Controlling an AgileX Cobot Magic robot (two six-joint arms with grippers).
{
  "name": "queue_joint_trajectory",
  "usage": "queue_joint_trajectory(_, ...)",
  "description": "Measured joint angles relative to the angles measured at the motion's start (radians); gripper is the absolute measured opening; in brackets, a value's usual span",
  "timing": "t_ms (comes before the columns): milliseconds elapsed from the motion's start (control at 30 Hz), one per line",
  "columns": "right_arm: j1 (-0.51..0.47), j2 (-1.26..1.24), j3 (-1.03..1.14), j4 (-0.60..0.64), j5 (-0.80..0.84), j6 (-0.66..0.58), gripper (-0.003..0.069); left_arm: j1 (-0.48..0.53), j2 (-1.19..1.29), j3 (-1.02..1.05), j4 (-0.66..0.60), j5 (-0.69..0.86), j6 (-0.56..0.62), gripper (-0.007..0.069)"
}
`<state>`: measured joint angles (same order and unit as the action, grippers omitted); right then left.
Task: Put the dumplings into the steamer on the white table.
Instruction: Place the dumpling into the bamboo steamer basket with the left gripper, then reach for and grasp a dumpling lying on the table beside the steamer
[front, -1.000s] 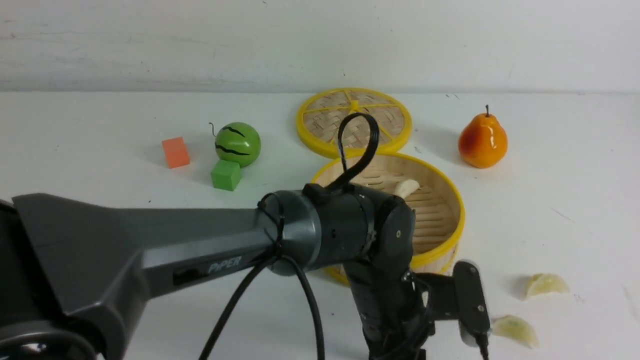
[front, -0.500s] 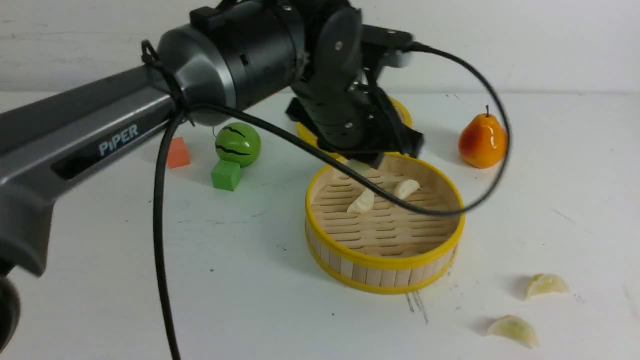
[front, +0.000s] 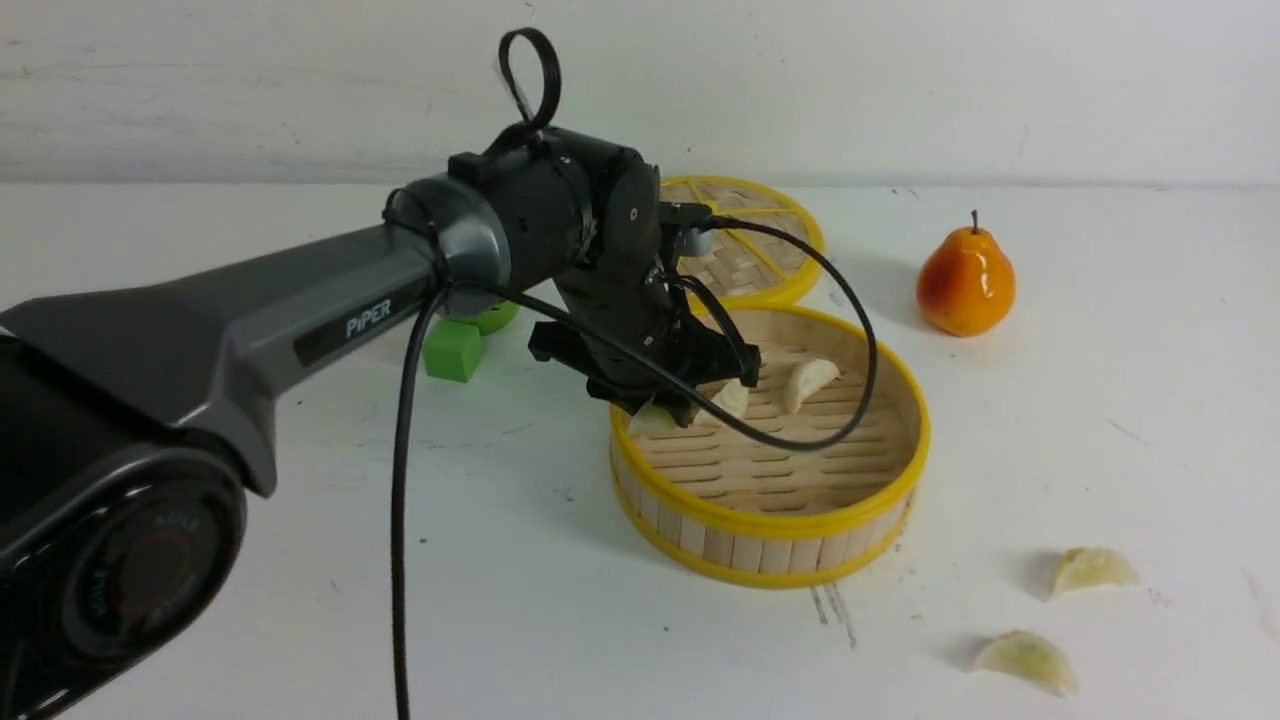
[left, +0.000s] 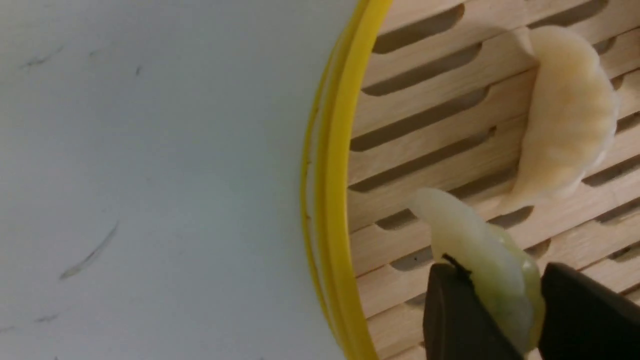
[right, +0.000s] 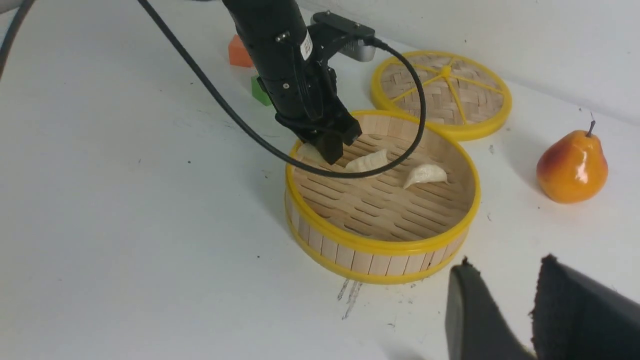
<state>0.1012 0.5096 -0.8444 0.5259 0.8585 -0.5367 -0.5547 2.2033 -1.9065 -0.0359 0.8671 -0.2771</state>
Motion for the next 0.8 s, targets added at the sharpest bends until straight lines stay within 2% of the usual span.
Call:
queue_joint_trajectory(100, 0.000, 0.000, 0.001, -0.001, -0.003, 0.000, 0.0204, 0.000, 0.012, 0.000, -0.011, -0.018, 0.000, 0.0221)
queue_joint_trajectory(400, 0.000, 0.000, 0.085, 0.013, -0.063, 0.000, 0.0211, 0.000, 0.014, 0.000, -0.020, -0.058, -0.002, 0.0371)
queue_joint_trajectory(533, 0.000, 0.000, 0.094, 0.016, -0.069, 0.008, 0.0208, 0.000, 0.011, -0.054, -0.015, 0.035, -0.002, 0.0411)
queue_joint_trajectory(700, 0.000, 0.060, 0.060, -0.033, -0.048, 0.086, 0.0118, 0.000, -0.054, -0.202, 0.004, 0.252, 0.058, 0.0392)
queue_joint_trajectory(767, 0.000, 0.132, 0.018, -0.070, -0.012, 0.116, 0.0046, 0.000, -0.119, -0.243, 0.004, 0.305, 0.081, 0.0355)
queue_joint_trajectory(800, 0.000, 0.192, -0.013, -0.086, 0.017, 0.132, 0.0000, 0.000, -0.164, -0.259, 0.004, 0.334, 0.097, 0.0313)
